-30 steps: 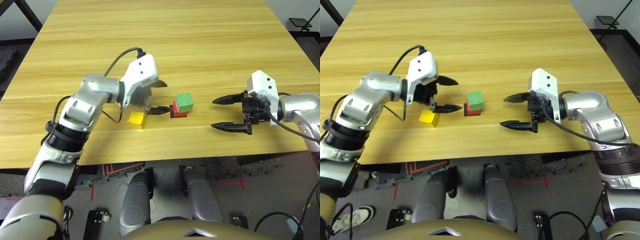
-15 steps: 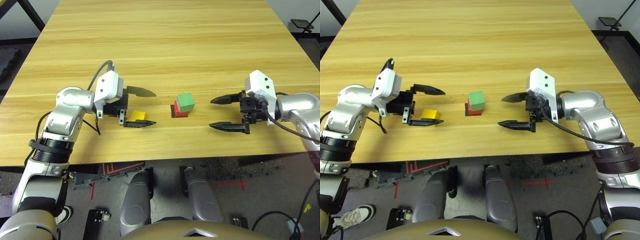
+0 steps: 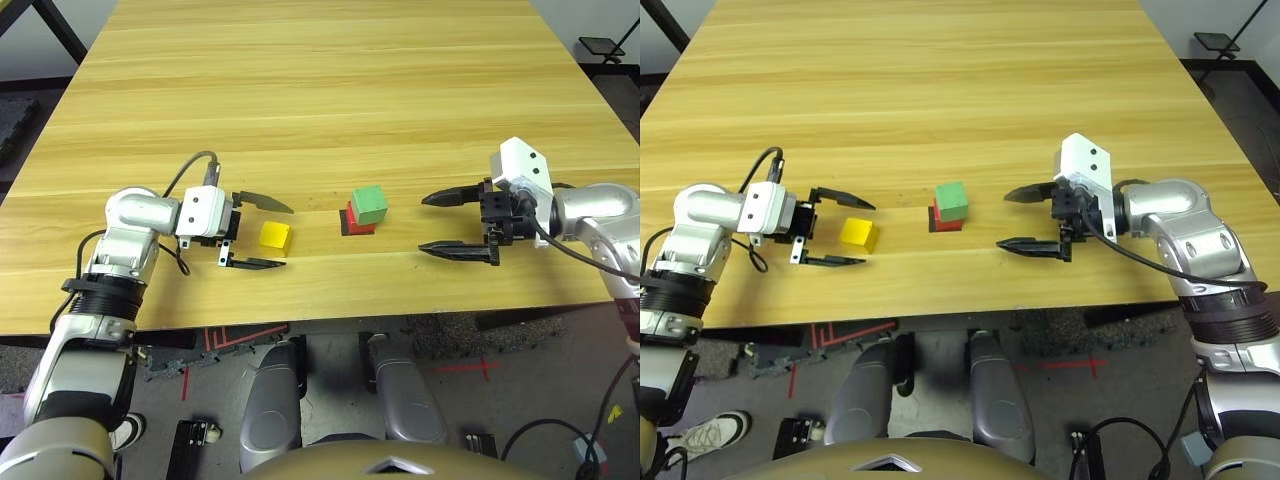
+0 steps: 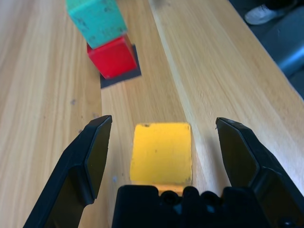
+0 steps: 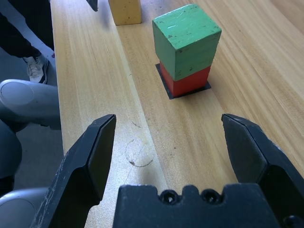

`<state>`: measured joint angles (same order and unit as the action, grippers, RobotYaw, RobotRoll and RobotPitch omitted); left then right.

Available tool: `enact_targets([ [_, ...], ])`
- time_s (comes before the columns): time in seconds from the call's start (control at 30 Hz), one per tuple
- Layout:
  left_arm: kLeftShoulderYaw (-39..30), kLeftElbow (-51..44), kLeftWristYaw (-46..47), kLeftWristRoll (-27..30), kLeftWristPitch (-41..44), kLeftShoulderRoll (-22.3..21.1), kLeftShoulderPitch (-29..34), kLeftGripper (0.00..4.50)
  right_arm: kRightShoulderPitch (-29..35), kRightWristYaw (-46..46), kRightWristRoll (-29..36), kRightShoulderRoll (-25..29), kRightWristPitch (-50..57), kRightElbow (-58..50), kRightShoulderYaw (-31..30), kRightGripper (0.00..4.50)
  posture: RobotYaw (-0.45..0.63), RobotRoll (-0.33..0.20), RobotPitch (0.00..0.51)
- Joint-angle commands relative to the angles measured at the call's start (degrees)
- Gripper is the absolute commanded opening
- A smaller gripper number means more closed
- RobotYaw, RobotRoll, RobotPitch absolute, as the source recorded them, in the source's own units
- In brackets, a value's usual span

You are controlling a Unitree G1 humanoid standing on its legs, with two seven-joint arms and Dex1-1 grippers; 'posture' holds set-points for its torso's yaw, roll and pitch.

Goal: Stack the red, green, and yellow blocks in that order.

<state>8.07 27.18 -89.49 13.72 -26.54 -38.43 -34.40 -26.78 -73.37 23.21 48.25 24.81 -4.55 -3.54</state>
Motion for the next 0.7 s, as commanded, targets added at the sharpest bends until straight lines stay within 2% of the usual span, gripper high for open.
enact_targets([
  [0.03,1.05,2.97,-1.11,-1.09,-1.75,0.23,-0.8,4.45,-0.17,-0.25,-0.41,-0.05,-0.25,-0.31,-0.68,4.5,0.29,0.004,0.194],
  [0.37,1.98,6.6,-1.68,-1.91,-1.97,1.33,-2.82,4.45,-0.22,-0.22,-0.98,-0.33,-0.89,-0.11,-1.27,4.5,0.3,0.0,0.204],
  [0.5,2.07,5.87,-1.54,-2.08,-0.86,1.63,-2.85,3.57,-0.37,-0.11,-1.01,-0.49,-1.01,-0.13,-1.49,4.5,0.3,-0.002,0.205],
  [0.63,2.38,5.85,-1.77,-2.49,0.13,1.6,-2.92,2.07,-0.45,-0.16,-1.24,-0.66,-1.34,0.05,-1.57,4.5,0.3,-0.002,0.204],
  [0.7,2.46,5.9,-1.8,-2.61,0.35,1.66,-2.99,2.03,-0.47,-0.19,-1.41,-0.72,-1.65,0.22,-1.66,4.5,0.3,-0.002,0.204],
])
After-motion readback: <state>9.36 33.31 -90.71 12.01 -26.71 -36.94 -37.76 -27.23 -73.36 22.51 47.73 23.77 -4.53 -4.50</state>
